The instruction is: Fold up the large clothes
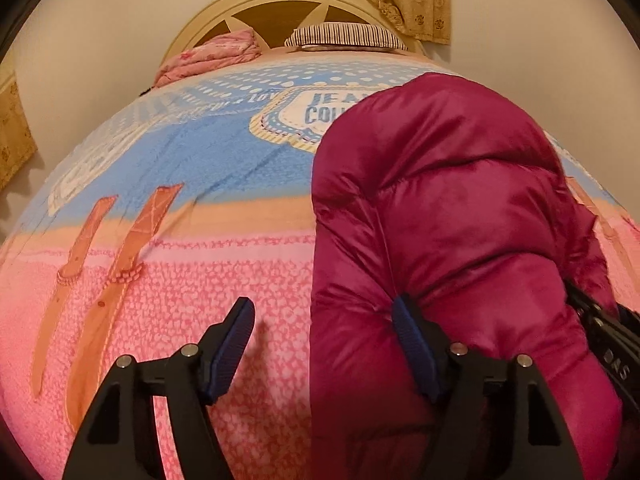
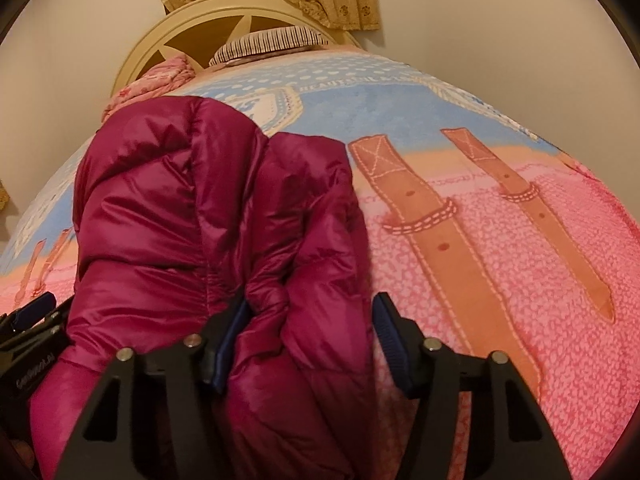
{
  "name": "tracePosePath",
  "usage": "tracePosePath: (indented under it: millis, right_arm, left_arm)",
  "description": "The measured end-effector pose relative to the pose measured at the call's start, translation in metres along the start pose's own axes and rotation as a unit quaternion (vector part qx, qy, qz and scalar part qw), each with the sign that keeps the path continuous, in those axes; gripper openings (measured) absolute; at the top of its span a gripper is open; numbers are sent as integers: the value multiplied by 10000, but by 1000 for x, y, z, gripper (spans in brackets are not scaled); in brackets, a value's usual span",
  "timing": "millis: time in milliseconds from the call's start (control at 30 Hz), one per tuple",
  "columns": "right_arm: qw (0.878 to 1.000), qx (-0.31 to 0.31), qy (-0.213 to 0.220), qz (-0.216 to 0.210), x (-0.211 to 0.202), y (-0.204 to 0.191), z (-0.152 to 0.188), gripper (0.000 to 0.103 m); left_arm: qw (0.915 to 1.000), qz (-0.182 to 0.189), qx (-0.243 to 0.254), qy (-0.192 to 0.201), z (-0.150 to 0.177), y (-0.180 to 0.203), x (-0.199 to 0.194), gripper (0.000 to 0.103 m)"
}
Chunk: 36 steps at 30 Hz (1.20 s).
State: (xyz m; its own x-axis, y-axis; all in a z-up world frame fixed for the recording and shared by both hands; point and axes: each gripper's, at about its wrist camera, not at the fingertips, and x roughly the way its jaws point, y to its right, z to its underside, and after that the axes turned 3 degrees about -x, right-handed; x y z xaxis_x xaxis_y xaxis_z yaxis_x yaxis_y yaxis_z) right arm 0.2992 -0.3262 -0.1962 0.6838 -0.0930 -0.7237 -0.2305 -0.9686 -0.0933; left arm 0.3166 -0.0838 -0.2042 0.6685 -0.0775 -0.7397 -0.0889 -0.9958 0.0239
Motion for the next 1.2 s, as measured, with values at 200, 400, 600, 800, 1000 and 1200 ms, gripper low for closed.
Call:
tracePosePath:
  millis: [200, 400, 600, 800, 1000, 1200]
  right_arm:
    - [9999, 77, -38, -130, 1, 3, 1, 61]
    - [9997, 7, -60, -250, 2, 1, 0, 53]
    - [9990, 61, -30, -442, 2, 3, 2, 47]
    - [9983, 3, 99, -567, -4, 0, 4, 33]
    - [9975, -99, 305, -636, -17, -6, 4, 23]
    - [9961, -102, 410, -776, -28, -15, 6, 22]
  left_arm:
    - [10000, 36, -49, 68, 9, 0, -5, 71]
    - [9989, 90, 439, 116, 10, 28, -9, 30]
    - [9982, 99, 564, 151, 10, 31, -12, 23]
    - [9971, -61, 672, 357, 12, 34, -25, 8]
    - [9968, -62, 573, 547, 6, 26, -48, 5]
    - [9966, -105, 464, 679, 6, 10, -68, 4]
